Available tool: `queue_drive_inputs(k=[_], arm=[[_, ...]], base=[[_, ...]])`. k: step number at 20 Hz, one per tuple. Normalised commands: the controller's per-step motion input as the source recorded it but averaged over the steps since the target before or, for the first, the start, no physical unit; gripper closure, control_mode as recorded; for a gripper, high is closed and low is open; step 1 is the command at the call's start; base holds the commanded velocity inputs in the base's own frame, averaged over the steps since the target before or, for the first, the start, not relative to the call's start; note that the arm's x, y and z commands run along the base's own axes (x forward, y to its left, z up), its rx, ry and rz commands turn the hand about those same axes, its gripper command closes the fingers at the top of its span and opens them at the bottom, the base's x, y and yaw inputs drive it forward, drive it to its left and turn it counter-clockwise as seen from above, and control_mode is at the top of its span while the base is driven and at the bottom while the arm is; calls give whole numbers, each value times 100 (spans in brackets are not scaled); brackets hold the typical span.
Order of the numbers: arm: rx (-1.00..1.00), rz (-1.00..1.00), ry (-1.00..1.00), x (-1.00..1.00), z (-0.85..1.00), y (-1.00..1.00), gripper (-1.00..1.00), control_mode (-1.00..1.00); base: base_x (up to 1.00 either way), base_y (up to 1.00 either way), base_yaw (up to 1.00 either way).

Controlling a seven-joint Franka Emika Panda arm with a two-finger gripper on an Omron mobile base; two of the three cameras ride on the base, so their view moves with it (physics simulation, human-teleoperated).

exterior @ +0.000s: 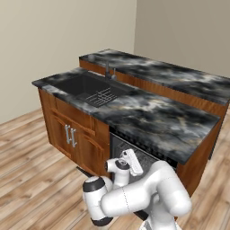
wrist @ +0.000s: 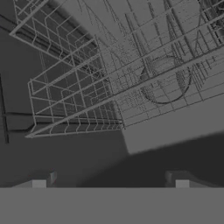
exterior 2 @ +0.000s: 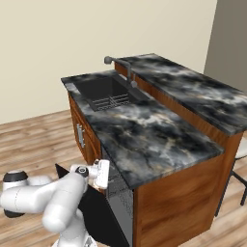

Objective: Open the dishwasher door and pull out the top rack.

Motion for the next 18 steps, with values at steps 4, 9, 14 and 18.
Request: queue_drive_inputs(k=[4,9,14,18], arm=[[-26,-6,0,26,-34,27,-100,-100],[-24,-7,0,42,-28,14,-100,-100],[-21,-7,4,49,-42,8,-100,-100],[-20,-6,6,44,-52,10,-100,-100]], base=[[0,0,0],[0,0,0],[0,0,0],[0,0,0]])
